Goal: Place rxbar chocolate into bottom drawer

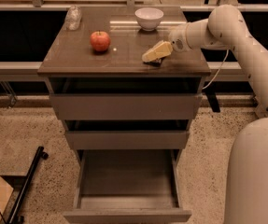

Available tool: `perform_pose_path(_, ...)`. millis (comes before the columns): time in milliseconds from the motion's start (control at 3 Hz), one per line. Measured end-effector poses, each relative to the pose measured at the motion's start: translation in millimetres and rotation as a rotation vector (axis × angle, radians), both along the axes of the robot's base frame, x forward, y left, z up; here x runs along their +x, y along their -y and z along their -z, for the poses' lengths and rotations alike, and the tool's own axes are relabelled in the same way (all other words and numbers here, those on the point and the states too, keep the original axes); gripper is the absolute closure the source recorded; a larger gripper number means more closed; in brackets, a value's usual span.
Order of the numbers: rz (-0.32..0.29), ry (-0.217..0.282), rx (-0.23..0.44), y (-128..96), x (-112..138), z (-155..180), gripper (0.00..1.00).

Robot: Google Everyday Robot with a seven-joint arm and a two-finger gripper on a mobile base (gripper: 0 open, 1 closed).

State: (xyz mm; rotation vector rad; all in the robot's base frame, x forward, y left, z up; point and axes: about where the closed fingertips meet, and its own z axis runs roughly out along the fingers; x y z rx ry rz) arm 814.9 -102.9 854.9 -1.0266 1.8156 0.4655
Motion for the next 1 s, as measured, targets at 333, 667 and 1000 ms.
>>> perform_pose_path(333,-0.029,-0.031,0.010,-11.0,-1.3,2.2,0.00)
perform_pose_path(667,-0.016,-0.065,0.004,-7.7,1.1,10.9,0.00)
perform_pose_path(1000,0.012,-0.096,-0.012,1.2,2.1,21.1,0.00)
